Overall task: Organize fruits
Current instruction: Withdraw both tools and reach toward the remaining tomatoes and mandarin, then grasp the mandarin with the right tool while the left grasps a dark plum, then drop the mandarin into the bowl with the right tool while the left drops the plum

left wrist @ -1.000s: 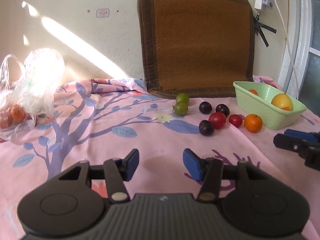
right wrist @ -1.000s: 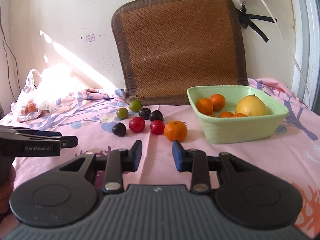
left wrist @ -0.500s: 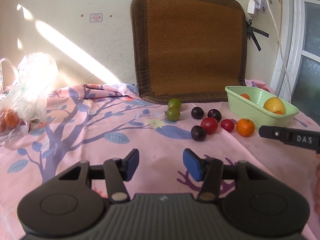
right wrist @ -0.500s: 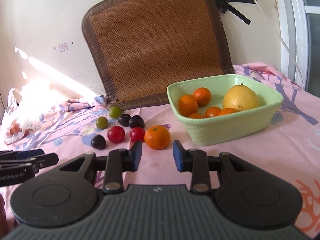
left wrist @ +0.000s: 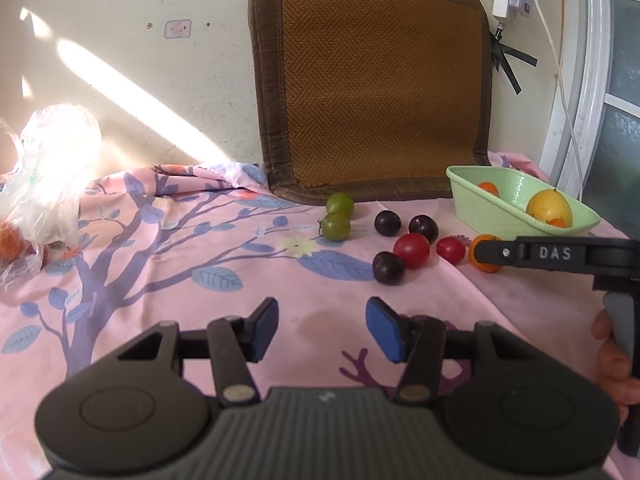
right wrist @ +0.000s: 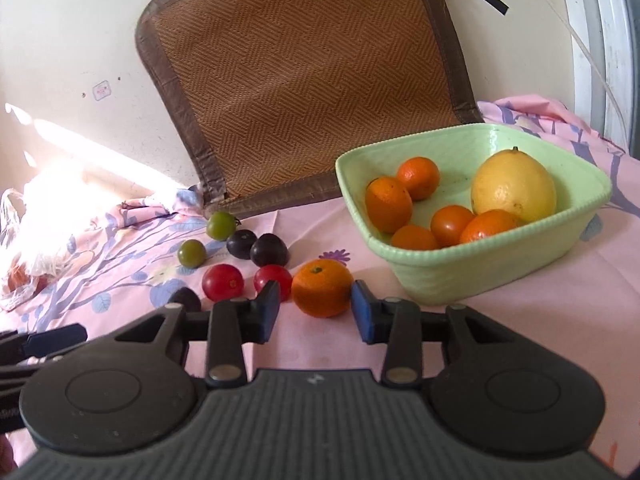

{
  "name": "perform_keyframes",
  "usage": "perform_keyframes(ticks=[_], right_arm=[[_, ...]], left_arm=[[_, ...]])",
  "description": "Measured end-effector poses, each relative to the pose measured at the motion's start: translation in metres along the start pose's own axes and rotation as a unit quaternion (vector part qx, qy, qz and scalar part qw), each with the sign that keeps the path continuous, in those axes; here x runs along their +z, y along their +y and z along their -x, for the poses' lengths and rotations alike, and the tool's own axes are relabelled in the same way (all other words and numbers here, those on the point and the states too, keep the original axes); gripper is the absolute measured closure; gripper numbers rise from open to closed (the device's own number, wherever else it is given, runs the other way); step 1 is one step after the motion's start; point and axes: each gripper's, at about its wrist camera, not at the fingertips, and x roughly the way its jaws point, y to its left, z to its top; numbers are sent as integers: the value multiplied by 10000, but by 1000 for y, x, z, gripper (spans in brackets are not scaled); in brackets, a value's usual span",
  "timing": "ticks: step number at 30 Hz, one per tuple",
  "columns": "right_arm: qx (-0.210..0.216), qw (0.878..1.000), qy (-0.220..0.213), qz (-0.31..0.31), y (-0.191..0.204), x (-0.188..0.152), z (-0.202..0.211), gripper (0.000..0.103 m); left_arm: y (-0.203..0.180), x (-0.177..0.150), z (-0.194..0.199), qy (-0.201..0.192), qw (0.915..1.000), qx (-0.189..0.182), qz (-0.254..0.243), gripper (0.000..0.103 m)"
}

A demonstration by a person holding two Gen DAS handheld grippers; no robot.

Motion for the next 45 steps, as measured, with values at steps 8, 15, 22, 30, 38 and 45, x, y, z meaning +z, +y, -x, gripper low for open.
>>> perform_keyframes(ticks=[8, 15, 22, 30, 38, 45], right_arm=[[29, 9999, -132, -63, -3, -10, 19, 66], [170, 9997, -175, 66, -8, -23, 40, 66], [366, 9993, -69, -38, -10, -22, 35, 66], [439, 9988, -202, -116, -14, -23, 41, 66], [349, 9969, -677, 199, -12, -22, 62, 66], [-271, 9903, -1344, 229, -44, 6, 75, 66]], left_arm=[[-16, 14, -7, -79, 9994, -89, -313, 53], [-41, 29, -40, 100, 9974, -432, -569, 53], [-32, 32, -63, 489, 9964, -672, -182, 65], [-27, 30, -53, 439, 9971, -615, 19, 79], [-63, 51, -16, 73, 9947, -996, -257, 79], [-115, 83, -34, -49, 9904, -1276, -528, 79]])
